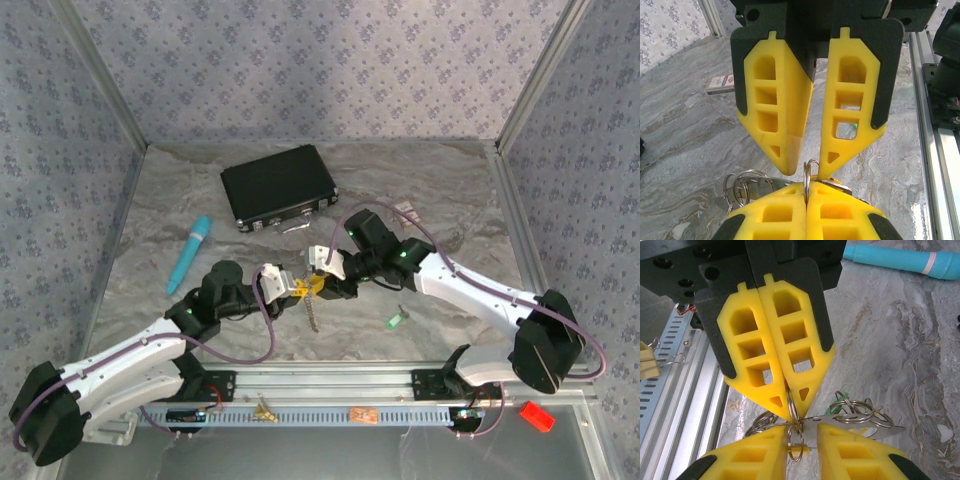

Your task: Put the keys on the keyring

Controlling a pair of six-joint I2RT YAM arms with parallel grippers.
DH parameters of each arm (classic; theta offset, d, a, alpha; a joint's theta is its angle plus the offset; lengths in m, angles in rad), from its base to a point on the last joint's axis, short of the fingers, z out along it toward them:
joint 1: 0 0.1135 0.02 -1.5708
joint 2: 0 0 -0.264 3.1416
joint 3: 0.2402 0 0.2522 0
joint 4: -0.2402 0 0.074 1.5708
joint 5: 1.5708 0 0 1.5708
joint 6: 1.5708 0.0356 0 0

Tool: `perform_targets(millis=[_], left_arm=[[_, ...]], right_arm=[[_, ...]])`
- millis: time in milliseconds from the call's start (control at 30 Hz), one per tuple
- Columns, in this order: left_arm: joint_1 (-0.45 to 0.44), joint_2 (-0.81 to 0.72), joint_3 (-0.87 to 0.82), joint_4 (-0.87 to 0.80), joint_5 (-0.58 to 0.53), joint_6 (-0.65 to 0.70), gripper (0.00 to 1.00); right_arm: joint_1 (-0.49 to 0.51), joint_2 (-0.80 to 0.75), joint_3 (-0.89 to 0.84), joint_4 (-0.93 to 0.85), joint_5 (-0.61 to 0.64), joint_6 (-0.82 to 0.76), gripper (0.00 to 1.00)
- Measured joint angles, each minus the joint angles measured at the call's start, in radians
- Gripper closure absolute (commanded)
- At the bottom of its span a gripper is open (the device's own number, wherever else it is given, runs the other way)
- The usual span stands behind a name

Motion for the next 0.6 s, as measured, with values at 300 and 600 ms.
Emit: perform_targets(millis=[300, 600], left_arm=[[0.0, 0.0, -0.006, 0.0, -0.002, -0.001, 1.0], [0.0, -0.032, -0.004, -0.037, -0.024, -0.003, 0.78]], right_arm=[[0.001, 0.016, 0.0, 0.008, -0.02, 0.008, 1.0], [0.011, 0.023, 0.031, -0.054, 0.032, -0.025, 1.0]])
